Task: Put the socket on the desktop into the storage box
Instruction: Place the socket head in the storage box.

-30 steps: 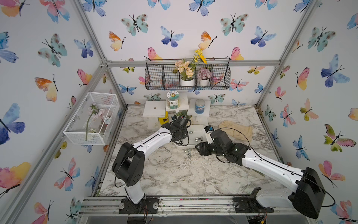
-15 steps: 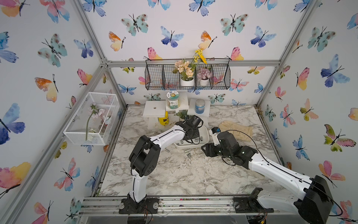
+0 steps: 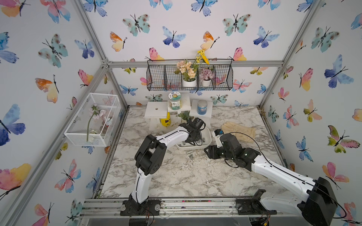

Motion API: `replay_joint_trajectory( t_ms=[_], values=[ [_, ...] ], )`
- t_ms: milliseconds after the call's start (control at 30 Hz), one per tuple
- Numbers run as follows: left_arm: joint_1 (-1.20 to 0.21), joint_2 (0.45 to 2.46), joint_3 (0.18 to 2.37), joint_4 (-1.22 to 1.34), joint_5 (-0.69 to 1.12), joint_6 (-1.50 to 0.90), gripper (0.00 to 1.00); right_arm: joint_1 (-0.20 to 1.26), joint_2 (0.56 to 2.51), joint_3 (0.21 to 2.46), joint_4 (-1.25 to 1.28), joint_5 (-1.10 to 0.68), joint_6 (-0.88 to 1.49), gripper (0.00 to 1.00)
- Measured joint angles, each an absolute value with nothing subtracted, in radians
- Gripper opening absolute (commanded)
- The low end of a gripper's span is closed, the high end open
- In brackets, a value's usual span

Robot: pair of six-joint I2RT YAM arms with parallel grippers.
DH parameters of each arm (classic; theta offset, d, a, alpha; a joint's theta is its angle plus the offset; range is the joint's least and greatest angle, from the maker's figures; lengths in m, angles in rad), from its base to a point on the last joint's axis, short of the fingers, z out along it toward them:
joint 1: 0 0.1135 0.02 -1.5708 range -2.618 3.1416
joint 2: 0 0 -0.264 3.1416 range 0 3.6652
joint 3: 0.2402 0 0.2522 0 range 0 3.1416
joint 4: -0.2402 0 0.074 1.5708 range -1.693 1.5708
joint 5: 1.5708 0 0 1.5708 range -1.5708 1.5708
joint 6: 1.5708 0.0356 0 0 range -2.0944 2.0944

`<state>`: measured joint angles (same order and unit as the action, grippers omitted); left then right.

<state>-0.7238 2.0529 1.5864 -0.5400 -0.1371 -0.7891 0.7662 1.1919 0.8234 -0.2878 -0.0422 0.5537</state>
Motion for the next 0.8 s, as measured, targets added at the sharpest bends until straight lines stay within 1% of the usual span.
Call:
replay_joint_trajectory(
  t_ms=[233,367,567,733,767,800],
  values=[
    [-0.724,2.073,1.586,-0.54,-0.138,-0.785,0.17,0.766,1.199,0.823,-0.288,-0.034,0.557,0.64],
    [-0.724,2.074,1.586,-0.539,-0.138,-0.777,0.27,0.766,1.208,0.823,-0.29,-0.031,0.557,0.64],
    [-0.724,2.069,1.572,-0.531,-0.138,-0.767,0.38,0.766,1.213,0.823,-0.295,-0.03,0.558,0.64],
    [-0.724,2.038,1.526,-0.526,-0.138,-0.766,0.38,0.766,1.219,0.824,-0.303,-0.03,0.558,0.64],
    [-0.724,2.026,1.514,-0.523,-0.138,-0.766,0.38,0.766,1.223,0.825,-0.306,-0.03,0.558,0.64],
    [-0.724,2.014,1.503,-0.521,-0.138,-0.766,0.41,0.766,1.228,0.826,-0.308,-0.03,0.557,0.65]
  ],
)
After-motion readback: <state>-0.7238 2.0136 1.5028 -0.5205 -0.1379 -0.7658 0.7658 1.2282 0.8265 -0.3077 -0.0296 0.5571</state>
